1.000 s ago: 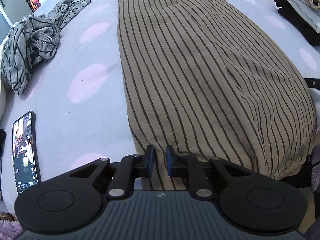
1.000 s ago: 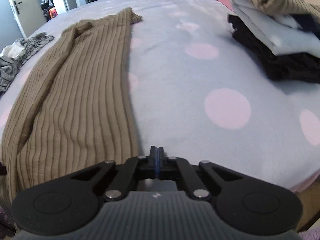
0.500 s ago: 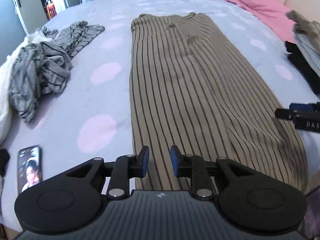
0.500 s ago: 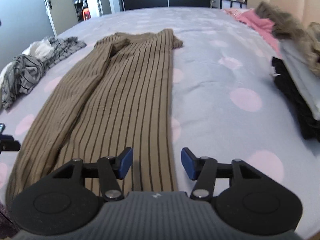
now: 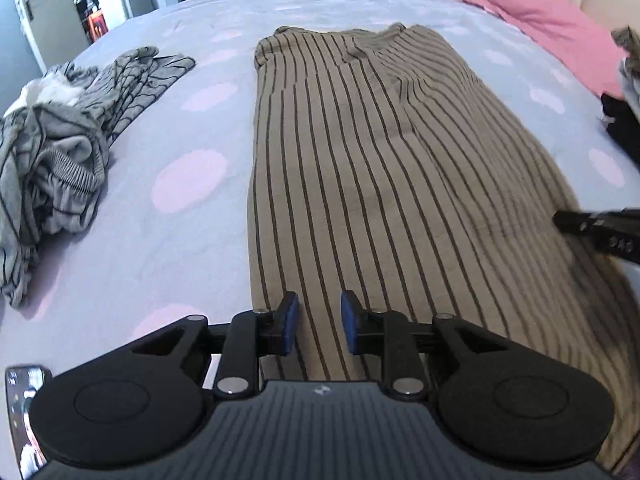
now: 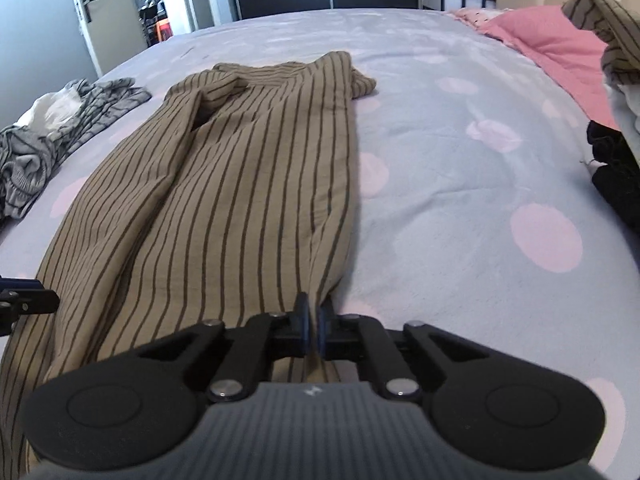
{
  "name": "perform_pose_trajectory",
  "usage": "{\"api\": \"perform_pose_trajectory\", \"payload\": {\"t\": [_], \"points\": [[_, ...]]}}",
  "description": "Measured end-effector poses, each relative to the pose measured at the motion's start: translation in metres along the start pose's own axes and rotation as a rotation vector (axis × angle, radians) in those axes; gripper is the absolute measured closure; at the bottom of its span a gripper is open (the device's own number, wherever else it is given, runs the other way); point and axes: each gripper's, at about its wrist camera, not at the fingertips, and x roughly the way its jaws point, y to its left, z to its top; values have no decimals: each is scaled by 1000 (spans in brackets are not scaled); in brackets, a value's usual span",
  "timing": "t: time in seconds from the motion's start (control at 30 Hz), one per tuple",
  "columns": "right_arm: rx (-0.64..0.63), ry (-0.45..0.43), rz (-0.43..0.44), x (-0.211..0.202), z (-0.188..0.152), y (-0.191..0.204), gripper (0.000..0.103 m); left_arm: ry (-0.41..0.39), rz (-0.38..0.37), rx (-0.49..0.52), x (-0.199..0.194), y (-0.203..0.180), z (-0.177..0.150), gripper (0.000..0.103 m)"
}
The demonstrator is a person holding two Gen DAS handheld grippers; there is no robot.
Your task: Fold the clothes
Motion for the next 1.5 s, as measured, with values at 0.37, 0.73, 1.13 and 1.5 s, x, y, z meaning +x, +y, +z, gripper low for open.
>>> {"api": "perform_pose_trajectory", "payload": {"t": [0.37, 0.73, 1.13, 1.5], "points": [[99, -45, -109, -9, 12, -20, 79, -14, 18, 4, 3, 1, 4, 82], [27, -39, 9, 39, 59, 6, 50, -9, 31, -27, 15, 12, 31, 81], [124, -48, -96, 67, 70, -21, 100, -10, 26, -29, 29, 15, 34, 80], [-38, -146, 14, 89, 156, -10, 57, -78, 10, -36, 35, 22, 78, 79]]}}
